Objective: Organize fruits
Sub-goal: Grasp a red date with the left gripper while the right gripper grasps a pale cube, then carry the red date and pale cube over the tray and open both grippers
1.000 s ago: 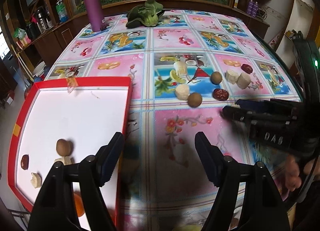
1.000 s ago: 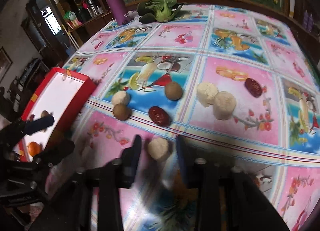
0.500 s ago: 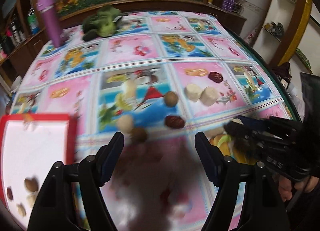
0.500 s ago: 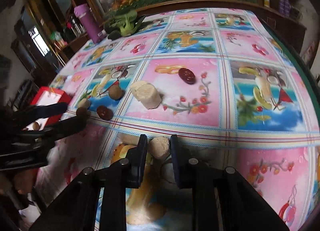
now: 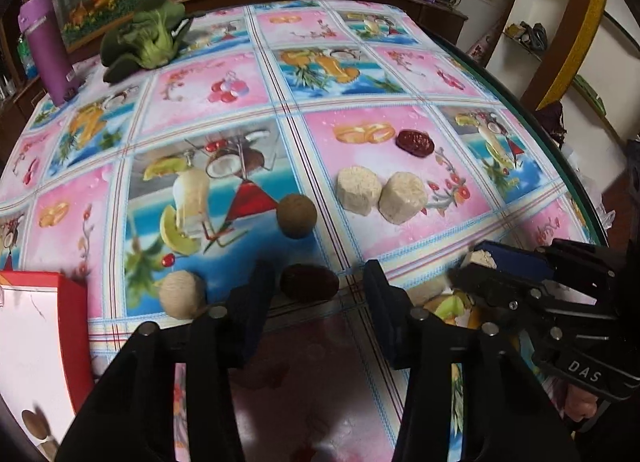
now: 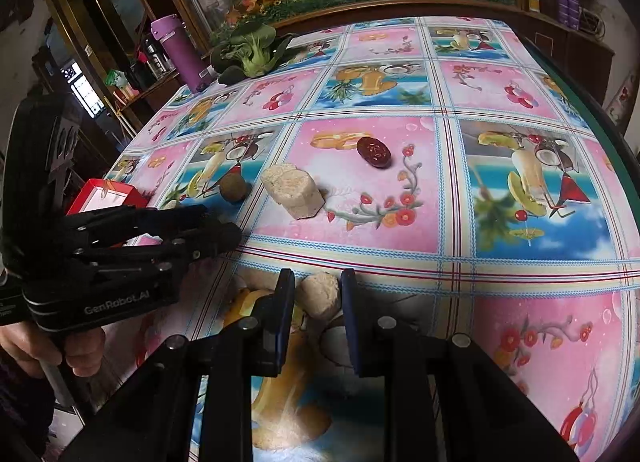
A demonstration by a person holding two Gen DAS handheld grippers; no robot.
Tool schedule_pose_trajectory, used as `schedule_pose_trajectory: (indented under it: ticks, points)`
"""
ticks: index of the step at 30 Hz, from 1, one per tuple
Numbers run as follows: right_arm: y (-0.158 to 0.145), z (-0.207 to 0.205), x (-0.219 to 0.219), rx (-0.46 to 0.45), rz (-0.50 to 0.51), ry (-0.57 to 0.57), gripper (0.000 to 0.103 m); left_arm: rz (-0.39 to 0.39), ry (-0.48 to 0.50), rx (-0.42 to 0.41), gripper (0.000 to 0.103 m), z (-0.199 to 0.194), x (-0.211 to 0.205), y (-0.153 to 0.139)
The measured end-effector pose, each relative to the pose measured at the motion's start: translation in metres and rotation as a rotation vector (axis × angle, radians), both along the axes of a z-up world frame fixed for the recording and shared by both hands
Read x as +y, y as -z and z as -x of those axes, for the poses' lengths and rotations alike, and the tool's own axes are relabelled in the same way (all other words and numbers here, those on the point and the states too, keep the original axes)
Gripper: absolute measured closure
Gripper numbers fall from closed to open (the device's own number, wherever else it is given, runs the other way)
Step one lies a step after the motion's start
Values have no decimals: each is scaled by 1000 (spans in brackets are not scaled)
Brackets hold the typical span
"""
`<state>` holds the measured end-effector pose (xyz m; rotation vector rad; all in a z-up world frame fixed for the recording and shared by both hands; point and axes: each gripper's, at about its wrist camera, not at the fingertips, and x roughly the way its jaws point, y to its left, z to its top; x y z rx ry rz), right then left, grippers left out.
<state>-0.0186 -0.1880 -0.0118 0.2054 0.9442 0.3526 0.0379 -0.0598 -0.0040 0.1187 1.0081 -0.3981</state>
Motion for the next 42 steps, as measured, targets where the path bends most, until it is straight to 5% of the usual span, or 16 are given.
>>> schedule_pose_trajectory:
  ticks: [3,15,24,34,42]
  points:
    - [0,1,2,-5,12,-9,81,19,11,3,74,0,0,0]
    - [-17,14,25,-25,4,-36,81,28,-11,-70,74,38,8,-24]
    - [-47,43,77,-98,28,-121,81,66,-146,-153,74,101,70,-61]
    - [-64,72,147,-127,80,-244,81,61,-234,-229,73,162,122,-67]
    - [-77,66,215,-128,59,-336,81,86,-399,-276,73,181,203,-75]
